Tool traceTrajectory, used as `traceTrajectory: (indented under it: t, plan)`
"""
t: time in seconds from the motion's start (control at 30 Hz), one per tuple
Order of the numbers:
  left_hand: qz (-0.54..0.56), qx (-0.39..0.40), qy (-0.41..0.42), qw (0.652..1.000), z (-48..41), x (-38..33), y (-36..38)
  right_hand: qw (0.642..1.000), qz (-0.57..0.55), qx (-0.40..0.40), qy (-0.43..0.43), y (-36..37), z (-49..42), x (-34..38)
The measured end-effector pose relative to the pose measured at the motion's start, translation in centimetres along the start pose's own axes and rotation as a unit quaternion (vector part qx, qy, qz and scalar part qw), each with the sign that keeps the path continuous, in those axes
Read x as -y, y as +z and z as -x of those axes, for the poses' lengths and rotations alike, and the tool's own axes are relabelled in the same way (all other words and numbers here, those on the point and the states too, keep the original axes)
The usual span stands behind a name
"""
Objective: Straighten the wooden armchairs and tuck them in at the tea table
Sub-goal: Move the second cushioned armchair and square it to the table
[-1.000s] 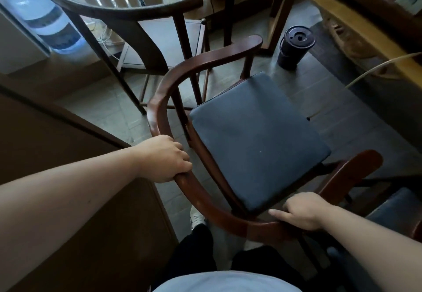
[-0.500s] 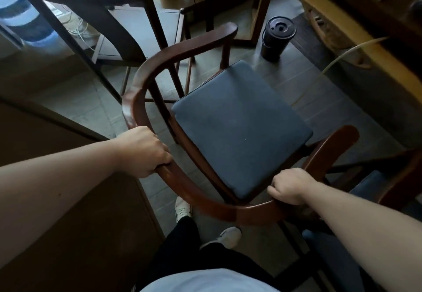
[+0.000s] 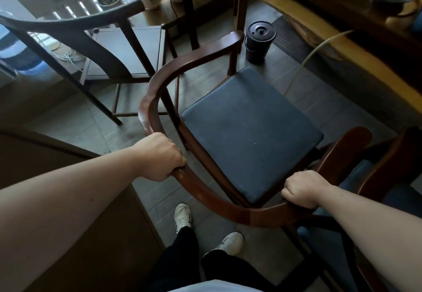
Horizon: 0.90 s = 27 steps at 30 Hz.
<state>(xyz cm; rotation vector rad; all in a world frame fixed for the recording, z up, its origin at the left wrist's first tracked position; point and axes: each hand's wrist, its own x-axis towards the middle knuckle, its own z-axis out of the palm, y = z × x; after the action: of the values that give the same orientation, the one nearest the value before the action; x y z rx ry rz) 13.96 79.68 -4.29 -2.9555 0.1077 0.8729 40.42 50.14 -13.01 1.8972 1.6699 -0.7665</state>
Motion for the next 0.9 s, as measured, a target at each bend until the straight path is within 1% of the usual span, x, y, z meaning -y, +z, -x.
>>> traceTrajectory:
  t: [0.07, 0.2, 0.27, 0.37, 0.43, 0.57, 0.63, 0.7, 0.9]
  plan:
    - [0.003, 0.0, 0.003, 1.0, -0.9, -0.7, -0.9, 1.0, -0.006, 0.007, 0.01, 0.7, 0.6, -0.8]
    - [-0.012, 0.007, 0.016, 1.0, -3.1, -2.3, -3.2, 0.997, -0.043, 0.012, 0.064, 1.4, 2.2, -2.6]
    - [-0.014, 0.012, 0.02, 1.0, -3.7, -2.6, -4.0, 0.996, -0.056, 0.009, 0.065, 1.5, 2.9, -3.2]
    - [-0.005, 0.017, 0.031, 0.999, -4.2, -2.5, -4.2, 0.993, -0.084, -0.033, 0.075, 2.0, 3.7, -3.6]
    - [0.011, 0.021, 0.041, 0.999, -4.1, -2.3, -4.0, 0.984, -0.129, -0.075, 0.097, 2.2, 4.3, -3.3]
    - [0.046, 0.054, 0.085, 0.994, -3.8, -1.8, -5.3, 0.969, -0.156, -0.153, 0.119, 1.8, 5.1, -1.5]
    - [0.081, 0.062, 0.097, 0.99, -3.7, -1.6, -6.5, 0.955, -0.196, -0.179, 0.131, 0.5, 5.1, -0.1]
    - [0.088, 0.049, 0.118, 0.988, -4.0, -1.1, -7.3, 0.938, -0.239, -0.197, 0.154, -1.1, 4.9, 1.7]
    - [0.069, -0.012, 0.196, 0.978, -6.3, 1.8, -7.9, 0.861, -0.38, -0.258, 0.218, -5.3, 4.8, 8.7]
